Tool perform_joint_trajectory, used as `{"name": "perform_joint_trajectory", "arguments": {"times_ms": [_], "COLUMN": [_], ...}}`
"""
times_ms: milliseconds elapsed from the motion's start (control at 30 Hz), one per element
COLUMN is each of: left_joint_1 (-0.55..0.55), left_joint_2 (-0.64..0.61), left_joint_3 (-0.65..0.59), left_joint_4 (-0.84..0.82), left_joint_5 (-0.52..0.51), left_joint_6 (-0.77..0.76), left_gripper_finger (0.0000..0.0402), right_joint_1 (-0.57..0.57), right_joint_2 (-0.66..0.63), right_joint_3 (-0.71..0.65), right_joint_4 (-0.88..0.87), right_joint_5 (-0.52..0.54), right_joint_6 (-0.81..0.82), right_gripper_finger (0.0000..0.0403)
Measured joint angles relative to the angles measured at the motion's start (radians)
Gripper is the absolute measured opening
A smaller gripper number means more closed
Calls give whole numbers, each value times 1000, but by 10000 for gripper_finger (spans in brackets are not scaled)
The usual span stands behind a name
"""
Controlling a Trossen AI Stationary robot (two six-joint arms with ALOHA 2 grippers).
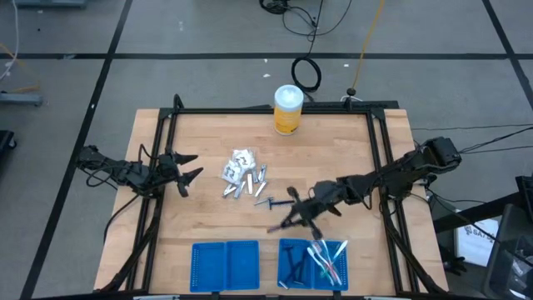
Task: Pick & Place Travel size toiletries
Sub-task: Put the blue razor into the blue basket
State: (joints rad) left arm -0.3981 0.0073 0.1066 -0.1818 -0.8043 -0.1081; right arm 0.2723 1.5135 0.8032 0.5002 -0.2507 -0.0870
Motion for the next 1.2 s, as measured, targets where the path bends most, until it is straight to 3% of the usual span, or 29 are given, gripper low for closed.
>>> {"name": "perform_joint_trajectory", "arguments": {"times_ms": [200, 433, 633, 833, 1200], "left_joint_1": [0, 0, 0, 0, 0], "left_joint_2": [0, 0, 0, 0, 0], "left_joint_3": [0, 0, 0, 0, 0], "left_joint_4": [0, 0, 0, 0, 0], "left_joint_5": [0, 0, 0, 0, 0], "left_joint_6": [0, 0, 0, 0, 0], "left_gripper_finger": [239, 239, 239, 239, 239], "right_joint_1": [103, 172, 197, 197, 240], "right_joint_2": [0, 29, 141, 253, 264], "right_joint_3": [52, 92, 91, 135, 138], "right_joint_4": [-47, -97, -52, -35, -33], "right_joint_5": [-92, -93, -94, -172, -134], "right_joint_6": [-40, -42, -31, 0, 46], "right_gripper_finger": [21, 21, 21, 21, 23]}}
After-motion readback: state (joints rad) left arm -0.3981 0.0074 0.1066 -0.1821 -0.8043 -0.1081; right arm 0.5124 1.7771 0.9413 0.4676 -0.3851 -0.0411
